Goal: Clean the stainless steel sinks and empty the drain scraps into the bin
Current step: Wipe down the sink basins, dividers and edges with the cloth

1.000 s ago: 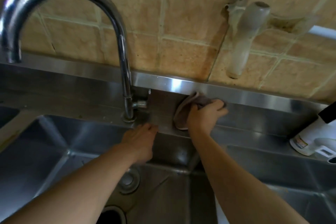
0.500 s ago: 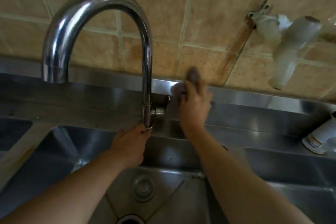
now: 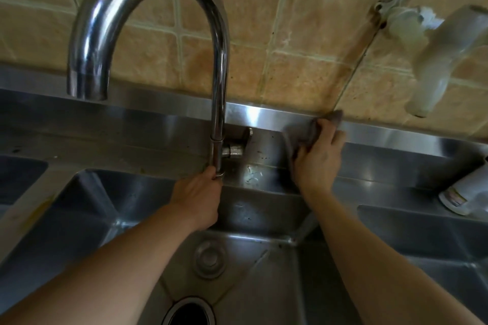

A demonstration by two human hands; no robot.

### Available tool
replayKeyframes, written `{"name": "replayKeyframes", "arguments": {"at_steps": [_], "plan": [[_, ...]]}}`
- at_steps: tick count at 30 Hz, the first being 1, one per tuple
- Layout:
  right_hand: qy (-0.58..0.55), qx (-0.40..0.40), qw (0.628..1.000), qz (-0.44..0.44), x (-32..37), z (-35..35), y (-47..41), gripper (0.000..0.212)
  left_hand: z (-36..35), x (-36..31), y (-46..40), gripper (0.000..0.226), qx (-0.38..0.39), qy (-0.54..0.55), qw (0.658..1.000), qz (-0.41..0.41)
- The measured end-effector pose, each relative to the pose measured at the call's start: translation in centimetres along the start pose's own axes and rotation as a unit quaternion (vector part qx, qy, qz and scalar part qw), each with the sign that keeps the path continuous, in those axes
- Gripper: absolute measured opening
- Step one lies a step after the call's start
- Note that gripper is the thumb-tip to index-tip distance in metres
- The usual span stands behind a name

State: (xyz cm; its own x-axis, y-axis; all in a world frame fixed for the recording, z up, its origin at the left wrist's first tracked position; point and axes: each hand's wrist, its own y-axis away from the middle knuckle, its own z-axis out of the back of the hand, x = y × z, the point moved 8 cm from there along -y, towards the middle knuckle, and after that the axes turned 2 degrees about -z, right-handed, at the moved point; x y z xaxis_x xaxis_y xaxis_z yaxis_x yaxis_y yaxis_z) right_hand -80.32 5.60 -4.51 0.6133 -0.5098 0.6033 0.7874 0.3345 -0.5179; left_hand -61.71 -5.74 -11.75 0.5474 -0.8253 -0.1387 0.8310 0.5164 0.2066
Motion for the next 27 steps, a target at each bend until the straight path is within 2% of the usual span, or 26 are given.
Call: {"name": "replayKeyframes", "arguments": {"at_steps": [2, 5, 10, 13, 17, 20, 22, 24, 27], "plan": [[-0.032, 0.049, 0.998, -0.005, 1.6, -2.3, 2.1, 0.042, -0.1, -0.1, 0.0, 0.057, 0.001, -0.004, 1.000, 0.001], [-0.037, 0.057, 0.997, 0.024, 4.3, -5.1, 3.8, 0.028, -0.1, 0.1, -0.2, 0.060, -0.001, -0.007, 1.000, 0.005], [0.051, 0.079, 0.994, 0.055, 3.8, -5.6, 3.1, 0.021, 0.2, 0.2, -0.4, 0.052, -0.003, -0.018, 1.000, 0.021], [0.081, 0.054, 0.995, -0.019, -0.4, -3.2, 1.7, 0.021, 0.3, -0.2, -0.4, 0.051, -0.004, -0.025, 0.999, 0.022], [0.054, 0.001, 0.978, -0.199, -6.7, -0.4, 1.5, 0.024, 0.6, -0.5, -0.5, 0.050, -0.012, -0.028, 0.999, 0.019], [0.003, -0.014, 0.960, -0.279, -6.5, -1.1, 2.1, 0.019, 0.5, -0.5, -0.4, 0.049, -0.014, -0.028, 0.999, 0.015], [-0.037, 0.010, 0.965, -0.258, -4.0, -2.8, 2.9, 0.015, 0.4, -0.4, -0.4, 0.052, -0.014, -0.030, 0.999, 0.012], [-0.064, 0.055, 0.977, -0.196, -0.7, -5.0, 3.8, 0.015, 0.4, -0.4, -0.4, 0.052, -0.015, -0.030, 0.999, 0.012], [-0.044, 0.092, 0.986, -0.131, 2.6, -7.2, 4.3, 0.014, 0.6, -0.2, -0.5, 0.049, -0.015, -0.037, 0.999, 0.017]]}}
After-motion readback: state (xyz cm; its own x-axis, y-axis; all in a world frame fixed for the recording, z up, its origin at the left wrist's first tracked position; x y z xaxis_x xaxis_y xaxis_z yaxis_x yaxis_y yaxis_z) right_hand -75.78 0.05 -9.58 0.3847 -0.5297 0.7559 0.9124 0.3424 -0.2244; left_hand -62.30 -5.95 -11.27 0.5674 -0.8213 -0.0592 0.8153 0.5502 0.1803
